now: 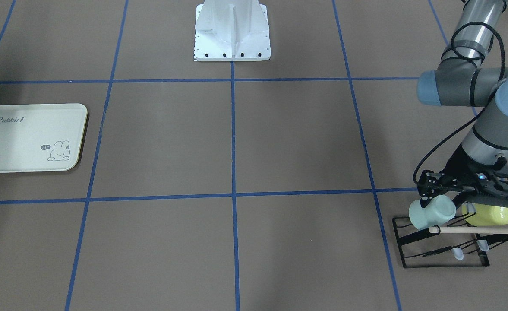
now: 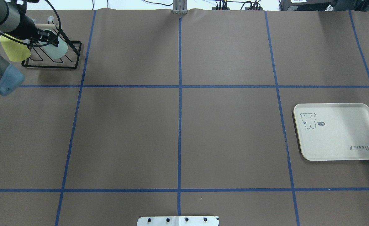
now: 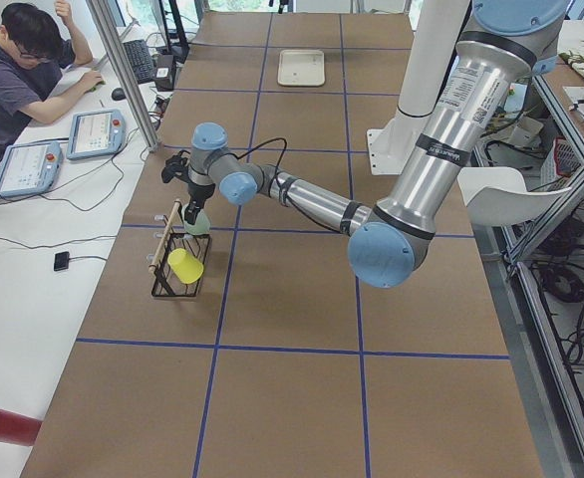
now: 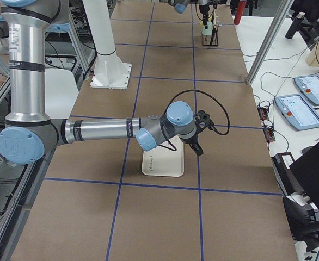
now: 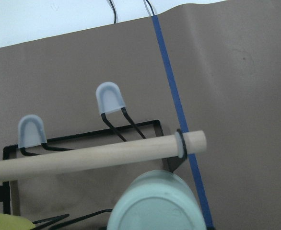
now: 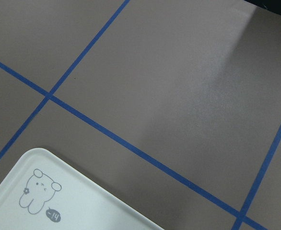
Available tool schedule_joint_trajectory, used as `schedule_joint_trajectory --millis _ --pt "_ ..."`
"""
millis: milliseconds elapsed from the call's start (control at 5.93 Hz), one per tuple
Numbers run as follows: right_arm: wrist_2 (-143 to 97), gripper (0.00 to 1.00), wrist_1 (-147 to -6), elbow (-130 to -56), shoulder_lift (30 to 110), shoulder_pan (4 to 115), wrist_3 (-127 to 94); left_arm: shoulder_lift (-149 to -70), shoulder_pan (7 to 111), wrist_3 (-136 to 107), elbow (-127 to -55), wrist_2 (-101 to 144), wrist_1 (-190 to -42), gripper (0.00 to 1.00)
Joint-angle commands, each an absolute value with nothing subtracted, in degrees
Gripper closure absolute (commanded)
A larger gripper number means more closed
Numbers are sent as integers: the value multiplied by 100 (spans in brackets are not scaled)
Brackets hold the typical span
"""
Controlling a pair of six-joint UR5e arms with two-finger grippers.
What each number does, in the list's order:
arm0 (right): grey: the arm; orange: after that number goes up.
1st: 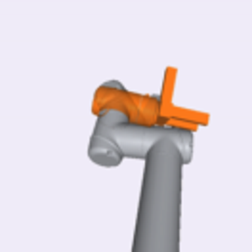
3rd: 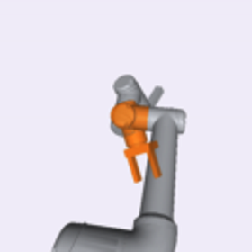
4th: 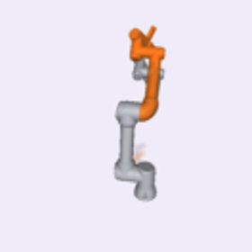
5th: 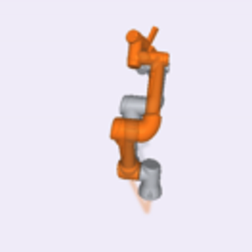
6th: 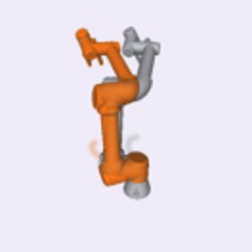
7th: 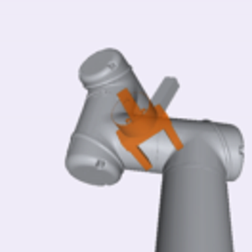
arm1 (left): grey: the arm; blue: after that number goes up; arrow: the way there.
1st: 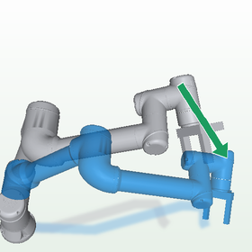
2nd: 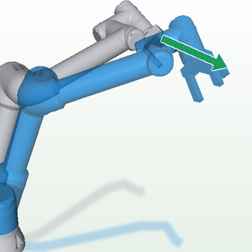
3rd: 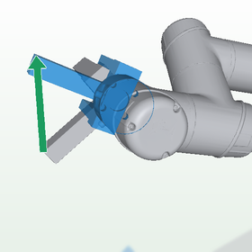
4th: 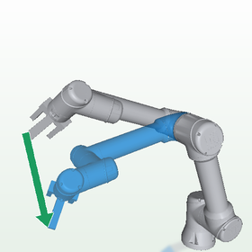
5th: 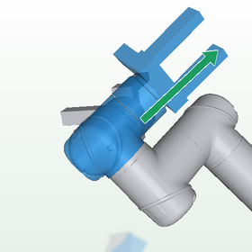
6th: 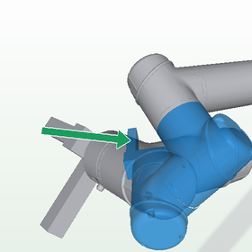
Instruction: Left arm grabs green cup and hands to right arm on tray
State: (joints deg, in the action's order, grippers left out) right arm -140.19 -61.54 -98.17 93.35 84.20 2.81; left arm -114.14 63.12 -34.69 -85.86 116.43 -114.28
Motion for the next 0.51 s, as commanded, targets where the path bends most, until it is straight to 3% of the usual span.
schedule_joint_trajectory --millis 0,337 --pt "-14019 0 -6152 -9835 9325 8420 281 -11242 6503 -3463 -9059 11654 -11408 99" --pt "-14019 0 -6161 -9879 9316 8420 264 -10708 6810 -3559 -10049 11637 -11417 100"
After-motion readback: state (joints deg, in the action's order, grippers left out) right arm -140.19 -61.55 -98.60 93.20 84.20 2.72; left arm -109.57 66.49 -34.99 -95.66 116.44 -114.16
